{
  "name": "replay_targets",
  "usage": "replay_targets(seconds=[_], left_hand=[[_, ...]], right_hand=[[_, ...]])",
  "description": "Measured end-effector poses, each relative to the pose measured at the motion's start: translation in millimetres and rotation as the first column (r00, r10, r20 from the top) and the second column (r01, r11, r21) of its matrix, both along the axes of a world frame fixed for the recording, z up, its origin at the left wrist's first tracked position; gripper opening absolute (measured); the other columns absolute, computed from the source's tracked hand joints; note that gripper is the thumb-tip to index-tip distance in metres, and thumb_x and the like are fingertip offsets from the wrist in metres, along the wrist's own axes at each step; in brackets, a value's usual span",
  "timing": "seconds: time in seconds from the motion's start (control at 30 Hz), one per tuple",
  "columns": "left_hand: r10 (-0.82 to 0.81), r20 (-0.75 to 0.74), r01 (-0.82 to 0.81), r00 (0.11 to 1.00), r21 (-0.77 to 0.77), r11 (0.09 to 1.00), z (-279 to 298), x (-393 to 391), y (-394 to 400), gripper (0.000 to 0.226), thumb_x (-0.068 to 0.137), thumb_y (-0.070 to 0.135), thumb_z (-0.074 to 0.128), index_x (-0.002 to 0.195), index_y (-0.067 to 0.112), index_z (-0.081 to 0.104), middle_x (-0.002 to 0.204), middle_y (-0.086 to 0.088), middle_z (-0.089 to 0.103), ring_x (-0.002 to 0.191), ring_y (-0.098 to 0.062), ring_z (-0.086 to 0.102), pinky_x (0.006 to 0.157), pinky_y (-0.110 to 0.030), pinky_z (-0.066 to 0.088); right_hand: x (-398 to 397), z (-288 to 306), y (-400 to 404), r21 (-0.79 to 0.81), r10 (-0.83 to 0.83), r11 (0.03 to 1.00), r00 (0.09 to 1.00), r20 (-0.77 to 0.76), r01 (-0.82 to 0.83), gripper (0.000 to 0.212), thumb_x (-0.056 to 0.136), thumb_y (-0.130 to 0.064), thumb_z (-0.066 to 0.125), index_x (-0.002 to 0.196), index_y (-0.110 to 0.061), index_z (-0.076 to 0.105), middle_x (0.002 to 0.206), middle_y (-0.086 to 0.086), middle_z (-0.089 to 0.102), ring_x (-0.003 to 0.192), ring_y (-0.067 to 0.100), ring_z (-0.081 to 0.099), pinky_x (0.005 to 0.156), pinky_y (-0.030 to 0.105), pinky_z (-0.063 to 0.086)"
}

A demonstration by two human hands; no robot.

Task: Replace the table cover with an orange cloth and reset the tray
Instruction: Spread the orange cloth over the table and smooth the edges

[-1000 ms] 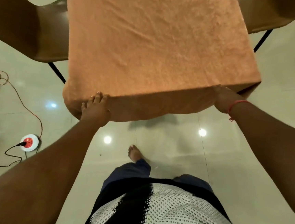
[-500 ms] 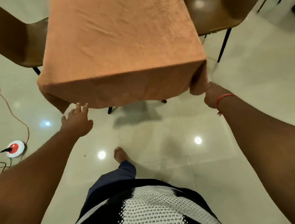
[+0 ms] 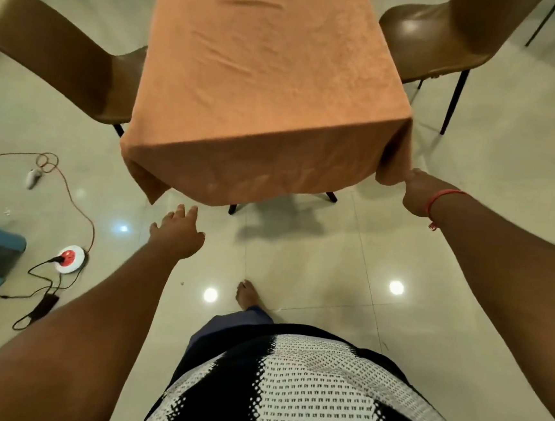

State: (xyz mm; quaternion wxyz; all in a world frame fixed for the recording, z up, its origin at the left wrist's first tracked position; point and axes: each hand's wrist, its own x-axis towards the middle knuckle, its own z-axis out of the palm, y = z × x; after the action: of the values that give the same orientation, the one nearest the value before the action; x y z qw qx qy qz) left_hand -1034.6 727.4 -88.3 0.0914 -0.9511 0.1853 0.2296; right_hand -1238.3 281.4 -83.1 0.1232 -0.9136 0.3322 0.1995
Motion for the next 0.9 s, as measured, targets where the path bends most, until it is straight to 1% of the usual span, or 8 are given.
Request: replay_targets(seconds=[0.23,0.37,0.47,0.57,0.63,0.73,0.8,0.9], left_hand=[[0.076,-0.025,-0.076,0.997,-0.006,0.997,-4.7,14.3,20.1,0.070,0.095,0.045,0.045,0.154,0.023,0.014,0.164,-0.007,0.010,0.147,-0.031,0.021,0.115,-0.058,0.022],[0.102,-0.041,-0.103,0.994,-0.022,0.994,-8.0,33.2,29.1,0.071,0.095,0.044,0.046,0.154,0.022,0.013,0.163,-0.008,0.011,0.147,-0.031,0.022,0.115,-0.057,0.023],[0.120,-0.018,-0.121,0.993,-0.086,0.989,-12.4,54.6,33.2,0.070,0.096,0.042,0.046,0.155,0.021,0.014,0.163,-0.008,0.011,0.147,-0.031,0.020,0.116,-0.055,0.023],[0.200,0.041,-0.184,0.979,-0.249,0.951,-19.8,95.1,39.8,0.064,0.096,0.037,0.047,0.152,0.016,0.024,0.160,-0.011,0.025,0.141,-0.031,0.033,0.112,-0.051,0.031],[0.342,0.044,-0.283,0.939,-0.465,0.839,-27.1,132.9,44.2,0.054,0.094,0.032,0.047,0.144,0.015,0.040,0.148,-0.009,0.045,0.130,-0.030,0.048,0.104,-0.046,0.042],[0.607,-0.107,-0.474,0.787,-0.735,0.486,-28.3,207.2,55.2,0.036,0.092,0.031,0.041,0.121,0.020,0.061,0.121,-0.004,0.065,0.112,-0.027,0.062,0.090,-0.038,0.051],[0.718,-0.245,-0.596,0.651,-0.751,0.284,-33.9,255.4,63.3,0.038,0.098,0.032,0.043,0.126,0.011,0.058,0.127,-0.011,0.060,0.117,-0.031,0.058,0.095,-0.039,0.047],[0.718,-0.467,-0.767,0.516,-0.625,0.145,-46.1,327.2,90.2,0.060,0.098,0.045,0.044,0.144,0.007,0.039,0.146,-0.018,0.045,0.131,-0.036,0.046,0.108,-0.045,0.040]], right_hand=[[46.4,8.4,17.0,0.025,0.082,0.996,0.996,-0.031,-0.081,0.072,0.086,0.002,0.039,0.155,-0.017,0.025,0.165,0.011,0.012,0.146,0.036,0.027,0.117,0.047,0.031],[80.5,3.2,35.4,0.042,0.120,0.992,0.991,-0.061,-0.117,0.074,0.088,-0.002,0.039,0.157,-0.019,0.017,0.166,0.008,0.008,0.149,0.033,0.022,0.119,0.048,0.026],[112.4,-4.5,51.9,0.089,0.135,0.988,0.987,-0.089,-0.127,0.073,0.092,-0.001,0.040,0.158,-0.017,0.014,0.166,0.007,0.003,0.151,0.031,0.017,0.121,0.042,0.022],[159.7,-15.6,74.0,0.103,0.196,0.977,0.978,-0.070,-0.188,0.073,0.092,0.000,0.041,0.158,-0.016,0.015,0.166,0.008,0.006,0.152,0.027,0.015,0.122,0.040,0.022],[196.6,-17.5,90.2,0.116,0.234,0.967,0.970,-0.066,-0.226,0.070,0.094,-0.003,0.043,0.157,-0.014,0.016,0.166,0.008,0.008,0.152,0.026,0.016,0.121,0.040,0.023],[262.8,-22.1,119.2,0.060,0.282,0.958,0.959,-0.013,-0.280,0.063,0.097,-0.018,0.052,0.153,-0.016,0.026,0.161,0.008,0.027,0.142,0.028,0.038,0.111,0.040,0.039],[308.2,-20.6,137.9,0.028,0.306,0.951,0.952,0.019,-0.307,0.060,0.096,-0.023,0.055,0.151,-0.016,0.031,0.155,0.011,0.038,0.133,0.030,0.048,0.106,0.040,0.043],[386.2,-18.0,172.2,0.036,0.319,0.948,0.947,-0.032,-0.317,0.061,0.096,-0.015,0.046,0.154,-0.012,0.027,0.160,0.013,0.028,0.144,0.029,0.034,0.118,0.039,0.029]])
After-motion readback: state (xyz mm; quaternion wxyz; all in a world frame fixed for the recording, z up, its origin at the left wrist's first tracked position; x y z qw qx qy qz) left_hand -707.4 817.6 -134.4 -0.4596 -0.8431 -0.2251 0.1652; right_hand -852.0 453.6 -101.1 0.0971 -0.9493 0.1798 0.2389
